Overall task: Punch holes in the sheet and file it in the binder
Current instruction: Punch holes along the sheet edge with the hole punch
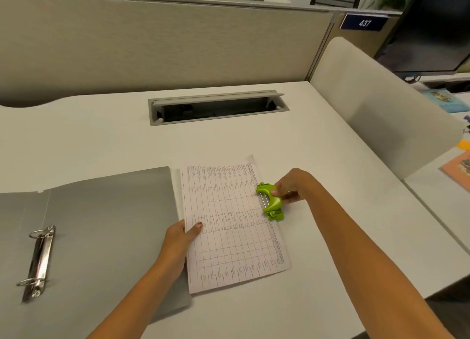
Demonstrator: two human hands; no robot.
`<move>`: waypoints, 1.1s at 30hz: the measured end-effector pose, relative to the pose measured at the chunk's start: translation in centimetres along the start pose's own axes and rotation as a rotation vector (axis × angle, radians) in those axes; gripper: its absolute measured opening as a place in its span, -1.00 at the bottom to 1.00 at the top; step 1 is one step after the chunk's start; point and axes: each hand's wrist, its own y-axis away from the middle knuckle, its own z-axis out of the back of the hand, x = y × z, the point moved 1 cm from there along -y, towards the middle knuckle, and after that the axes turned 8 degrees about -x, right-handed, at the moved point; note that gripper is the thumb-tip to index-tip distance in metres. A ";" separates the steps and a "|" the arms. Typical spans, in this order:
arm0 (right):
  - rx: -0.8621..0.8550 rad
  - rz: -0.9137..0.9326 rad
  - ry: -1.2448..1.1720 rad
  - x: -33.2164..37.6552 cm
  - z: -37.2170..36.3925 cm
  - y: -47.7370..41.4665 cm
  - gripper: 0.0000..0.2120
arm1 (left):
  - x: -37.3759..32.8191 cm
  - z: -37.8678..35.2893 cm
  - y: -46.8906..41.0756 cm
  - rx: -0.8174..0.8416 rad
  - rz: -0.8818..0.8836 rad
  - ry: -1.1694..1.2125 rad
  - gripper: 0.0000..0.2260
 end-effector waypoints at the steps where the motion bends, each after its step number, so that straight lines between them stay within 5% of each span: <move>1: -0.005 -0.002 -0.035 -0.1 -0.1 0.6 -0.91 | -0.1 0.1 0.0 -0.002 -0.004 -0.002 -0.83; 16: -0.193 0.022 -0.145 -1.1 0.9 0.8 -0.91 | -0.2 2.6 0.8 -0.077 -0.069 0.046 -0.90; 19: -0.430 0.070 -0.011 -1.3 0.2 1.3 -0.71 | -0.4 2.8 1.4 -0.084 -0.095 0.071 -0.93; 23: -0.716 0.342 -0.161 -1.0 -1.9 4.6 -0.82 | -1.0 3.4 2.1 -0.104 -0.137 0.126 -0.91; 29: -0.294 0.448 -0.443 0.5 -4.9 7.9 -0.86 | -2.2 4.1 3.3 -0.140 -0.244 0.200 -0.90; 33: -0.253 0.484 -0.452 1.3 -5.7 9.3 -0.84 | -2.8 4.6 3.9 -0.183 -0.314 0.262 -0.89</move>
